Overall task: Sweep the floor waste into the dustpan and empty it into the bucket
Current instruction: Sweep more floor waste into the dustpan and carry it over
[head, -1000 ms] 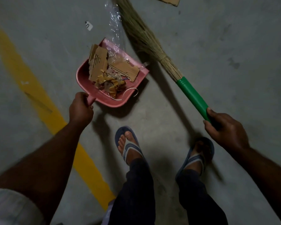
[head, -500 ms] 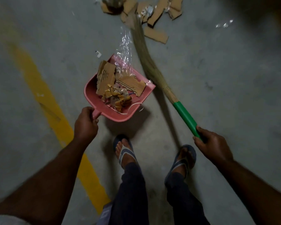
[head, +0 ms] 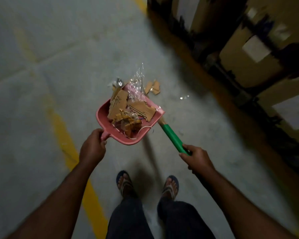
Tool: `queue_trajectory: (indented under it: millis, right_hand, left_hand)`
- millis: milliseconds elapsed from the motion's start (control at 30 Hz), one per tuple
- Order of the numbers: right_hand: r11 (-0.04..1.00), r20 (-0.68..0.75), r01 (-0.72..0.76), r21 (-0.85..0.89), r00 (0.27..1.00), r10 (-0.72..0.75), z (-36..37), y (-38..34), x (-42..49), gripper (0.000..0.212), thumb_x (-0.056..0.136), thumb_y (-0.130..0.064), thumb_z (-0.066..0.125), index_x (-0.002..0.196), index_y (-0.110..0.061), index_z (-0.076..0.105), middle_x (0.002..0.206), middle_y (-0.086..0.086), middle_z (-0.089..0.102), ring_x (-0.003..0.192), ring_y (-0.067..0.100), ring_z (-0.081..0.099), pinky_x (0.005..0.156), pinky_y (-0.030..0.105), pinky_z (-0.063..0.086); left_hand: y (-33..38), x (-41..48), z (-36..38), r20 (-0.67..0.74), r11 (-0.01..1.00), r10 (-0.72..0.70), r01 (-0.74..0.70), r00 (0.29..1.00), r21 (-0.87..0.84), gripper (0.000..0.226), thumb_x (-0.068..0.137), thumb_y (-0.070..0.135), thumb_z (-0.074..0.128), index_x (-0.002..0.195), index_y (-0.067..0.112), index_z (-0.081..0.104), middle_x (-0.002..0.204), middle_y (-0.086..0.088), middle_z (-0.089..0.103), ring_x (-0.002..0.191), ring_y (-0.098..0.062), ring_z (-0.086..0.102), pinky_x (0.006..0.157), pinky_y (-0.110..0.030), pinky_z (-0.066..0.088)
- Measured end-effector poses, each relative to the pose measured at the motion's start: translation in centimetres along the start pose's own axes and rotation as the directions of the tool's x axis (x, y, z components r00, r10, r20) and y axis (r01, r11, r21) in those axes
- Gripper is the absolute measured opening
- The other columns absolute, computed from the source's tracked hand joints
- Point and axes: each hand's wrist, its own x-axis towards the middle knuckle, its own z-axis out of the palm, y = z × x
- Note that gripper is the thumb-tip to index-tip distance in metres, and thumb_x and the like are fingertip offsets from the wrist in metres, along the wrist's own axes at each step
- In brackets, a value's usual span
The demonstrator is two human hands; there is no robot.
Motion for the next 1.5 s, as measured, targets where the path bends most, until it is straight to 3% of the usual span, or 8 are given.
queue_trajectory:
  millis: [67,300,433,767,1133,1400,1500]
  right_hand:
    - [0.999,-0.022,0.001,0.054,1.0,0.0,-2.5,-1.4,-3.2,0.051,0.083,-0.032,0.073,0.133,-0.026,0.06,0.087,-0.003,0.067,0.046,0.016,0.062,0.039,0.028,0.05]
    - [0.992,-0.112,-0.01,0.126,0.993,0.024,-8.4,-3.7,-11.4,0.054,0.087,-0.029,0.072,0.138,-0.026,0.056,0.103,0.004,0.066,0.049,0.018,0.065,0.04,0.026,0.05]
    - [0.987,-0.191,-0.016,0.163,0.98,0.047,-10.9,-5.7,-13.4,0.052,0.089,-0.028,0.07,0.139,-0.027,0.055,0.097,0.003,0.064,0.055,0.021,0.065,0.041,0.024,0.048]
    - [0.921,-0.437,0.026,0.39,0.885,0.16,-12.6,-10.4,-18.3,0.052,0.087,-0.028,0.072,0.136,-0.028,0.056,0.099,0.006,0.066,0.051,0.025,0.067,0.042,0.03,0.052]
    - [0.81,-0.607,0.083,0.581,0.707,0.363,-12.2,-6.6,-27.9,0.046,0.086,-0.027,0.074,0.131,-0.027,0.062,0.091,0.008,0.068,0.045,0.023,0.064,0.039,0.028,0.047]
    - [0.687,-0.647,0.131,0.715,0.498,0.578,-11.0,-0.2,-36.8,0.043,0.087,-0.021,0.073,0.129,-0.025,0.064,0.085,0.01,0.069,0.044,0.027,0.063,0.04,0.031,0.049]
    - [0.625,-0.627,0.162,0.764,0.417,0.658,-10.5,2.7,-39.7,0.042,0.087,-0.021,0.073,0.127,-0.029,0.064,0.086,0.006,0.069,0.047,0.03,0.065,0.041,0.03,0.048]
  left_hand:
    - [2.2,-1.8,-3.0,-0.012,1.0,0.027,-0.027,1.0,-0.005,0.038,0.09,0.016,0.064,0.125,0.023,0.052,0.117,-0.008,0.067,0.103,-0.033,0.062,0.078,-0.038,0.048]
    - [8.4,-5.3,-9.4,-0.049,0.988,0.152,-0.154,0.987,-0.028,0.037,0.088,0.019,0.068,0.123,0.023,0.056,0.114,-0.008,0.069,0.101,-0.031,0.064,0.077,-0.037,0.049]
    - [11.0,-4.9,-11.6,-0.038,0.97,0.239,-0.24,0.97,-0.037,0.038,0.086,0.021,0.07,0.121,0.025,0.058,0.114,-0.008,0.07,0.102,-0.031,0.064,0.078,-0.038,0.05]
    - [18.6,-3.2,-16.2,0.013,0.85,0.527,-0.527,0.85,-0.018,0.033,0.088,0.025,0.067,0.12,0.025,0.06,0.109,-0.005,0.071,0.099,-0.029,0.066,0.074,-0.035,0.05]
    - [26.5,-7.2,-16.3,0.091,0.612,0.79,-0.788,0.606,-0.065,0.025,0.091,0.025,0.066,0.116,0.026,0.062,0.098,-0.003,0.071,0.083,-0.023,0.064,0.069,-0.039,0.056]
    - [33.1,-15.4,-12.4,0.247,0.417,0.89,-0.904,0.384,-0.098,0.03,0.094,0.024,0.062,0.124,0.028,0.061,0.102,0.003,0.069,0.082,-0.015,0.061,0.064,-0.033,0.053]
    - [35.4,-19.2,-10.3,0.309,0.377,0.893,-0.918,0.326,-0.12,0.03,0.095,0.022,0.061,0.125,0.027,0.06,0.092,0.013,0.061,0.077,-0.007,0.059,0.058,-0.029,0.05]
